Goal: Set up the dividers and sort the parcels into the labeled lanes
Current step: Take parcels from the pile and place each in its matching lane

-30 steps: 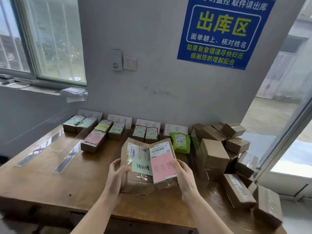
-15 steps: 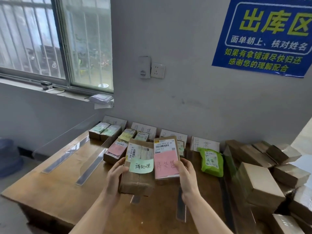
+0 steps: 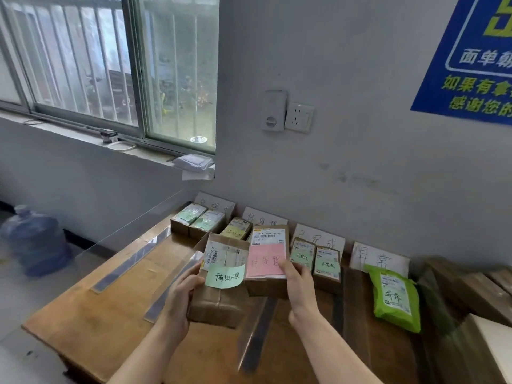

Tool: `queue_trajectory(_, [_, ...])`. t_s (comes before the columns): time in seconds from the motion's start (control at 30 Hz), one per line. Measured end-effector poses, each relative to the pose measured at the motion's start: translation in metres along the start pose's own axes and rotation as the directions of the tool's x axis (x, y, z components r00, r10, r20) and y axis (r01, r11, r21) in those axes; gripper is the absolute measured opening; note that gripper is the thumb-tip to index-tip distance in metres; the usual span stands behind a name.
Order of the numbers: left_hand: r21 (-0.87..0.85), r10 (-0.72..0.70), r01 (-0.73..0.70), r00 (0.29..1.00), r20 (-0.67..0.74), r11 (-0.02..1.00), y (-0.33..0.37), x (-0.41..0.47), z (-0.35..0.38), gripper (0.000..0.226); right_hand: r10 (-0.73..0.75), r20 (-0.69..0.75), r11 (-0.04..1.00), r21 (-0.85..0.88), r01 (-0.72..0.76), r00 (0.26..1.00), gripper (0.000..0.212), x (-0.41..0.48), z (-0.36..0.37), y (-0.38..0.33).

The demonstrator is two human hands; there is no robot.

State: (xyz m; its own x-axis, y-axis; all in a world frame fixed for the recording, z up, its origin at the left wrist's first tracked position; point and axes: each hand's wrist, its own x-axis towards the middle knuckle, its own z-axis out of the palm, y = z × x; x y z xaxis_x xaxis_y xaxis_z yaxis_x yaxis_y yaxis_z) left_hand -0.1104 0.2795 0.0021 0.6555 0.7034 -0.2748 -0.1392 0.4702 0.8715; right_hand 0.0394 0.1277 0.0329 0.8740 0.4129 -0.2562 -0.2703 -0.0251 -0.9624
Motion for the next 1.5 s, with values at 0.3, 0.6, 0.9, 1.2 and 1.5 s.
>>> queue_trajectory(0.3, [0.121,-0.173,0.171,0.985,-0.001,0.978,0.002,0.054,-0.068,0.037,0.102,-0.166,0.994,-0.015,-0.106,0.981,0.054,0.043,0.078,0.030])
queue_trajectory(0.6, [0.343,-0.274,0.251,0.962,0.017,0.905,-0.005,0.079,-0.095,0.061,0.236,-0.346,0.965,-0.029,-0.262,0.908,0.050,0.072,0.117,0.057])
queue_trajectory(0.9, [0.454,-0.318,0.305,0.947,-0.050,0.837,-0.028,0.076,-0.098,0.056,0.395,-0.367,0.908,0.019,-0.418,0.842,0.050,0.099,0.119,0.085])
queue_trajectory(1.2, [0.578,-0.295,0.294,0.951,-0.095,0.761,-0.046,0.077,-0.101,0.049,0.393,-0.445,0.893,-0.024,-0.449,0.805,0.044,0.119,0.113,0.107])
queue_trajectory(1.5, [0.935,-0.109,0.069,0.994,-0.032,0.347,-0.062,0.064,-0.093,0.093,0.317,-0.330,0.891,-0.219,-0.399,0.889,0.076,0.116,0.117,0.118])
